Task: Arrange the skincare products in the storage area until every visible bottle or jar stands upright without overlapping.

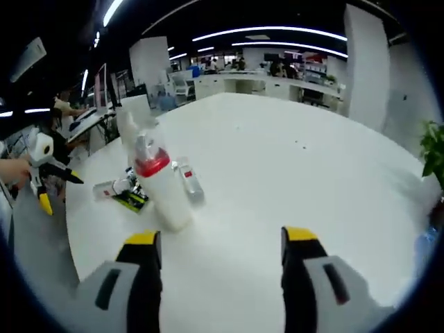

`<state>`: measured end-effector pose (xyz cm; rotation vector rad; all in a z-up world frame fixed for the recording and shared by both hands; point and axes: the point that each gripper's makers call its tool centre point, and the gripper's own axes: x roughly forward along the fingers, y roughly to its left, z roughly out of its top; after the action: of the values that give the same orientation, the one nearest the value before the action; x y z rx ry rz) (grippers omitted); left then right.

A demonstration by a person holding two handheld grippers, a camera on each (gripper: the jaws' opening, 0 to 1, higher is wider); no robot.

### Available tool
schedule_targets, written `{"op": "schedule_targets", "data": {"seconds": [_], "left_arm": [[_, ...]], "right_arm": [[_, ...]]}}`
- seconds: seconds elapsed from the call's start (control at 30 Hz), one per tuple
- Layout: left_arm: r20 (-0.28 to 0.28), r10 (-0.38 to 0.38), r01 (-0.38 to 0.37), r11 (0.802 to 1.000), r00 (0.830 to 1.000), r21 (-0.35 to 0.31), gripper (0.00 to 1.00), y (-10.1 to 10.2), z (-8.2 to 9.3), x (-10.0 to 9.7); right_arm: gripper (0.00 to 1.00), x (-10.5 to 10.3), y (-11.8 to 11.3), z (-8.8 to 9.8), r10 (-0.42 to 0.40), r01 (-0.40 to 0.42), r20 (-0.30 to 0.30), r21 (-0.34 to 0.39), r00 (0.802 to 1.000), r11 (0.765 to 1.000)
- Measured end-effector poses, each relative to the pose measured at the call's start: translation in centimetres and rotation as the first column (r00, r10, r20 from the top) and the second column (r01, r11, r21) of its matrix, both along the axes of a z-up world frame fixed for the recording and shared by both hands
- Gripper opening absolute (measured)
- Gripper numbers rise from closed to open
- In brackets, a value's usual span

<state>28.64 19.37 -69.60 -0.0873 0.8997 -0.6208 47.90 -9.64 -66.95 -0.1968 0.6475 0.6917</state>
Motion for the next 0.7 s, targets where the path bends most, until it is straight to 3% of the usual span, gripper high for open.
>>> {"op": "schedule_targets", "data": {"seconds": [0.4, 0.7], "left_arm": [[-0.010, 0.027, -0.027, 1.000, 1.000, -0.002, 0.96, 0.6, -0.3, 0.5], [-0.030, 0.050, -0.050, 0.999, 0.998, -0.003, 0.95, 0.9, -0.8, 0.1]], "right_arm": [[0.60, 5.5, 4.1, -2.1, 0.124, -0.122, -0.075, 0.026, 0.989, 0.992], [0.55, 7.4, 6.9, -3.4, 0.186, -0.181, -0.116, 0.058, 0.976, 0.982]]}}
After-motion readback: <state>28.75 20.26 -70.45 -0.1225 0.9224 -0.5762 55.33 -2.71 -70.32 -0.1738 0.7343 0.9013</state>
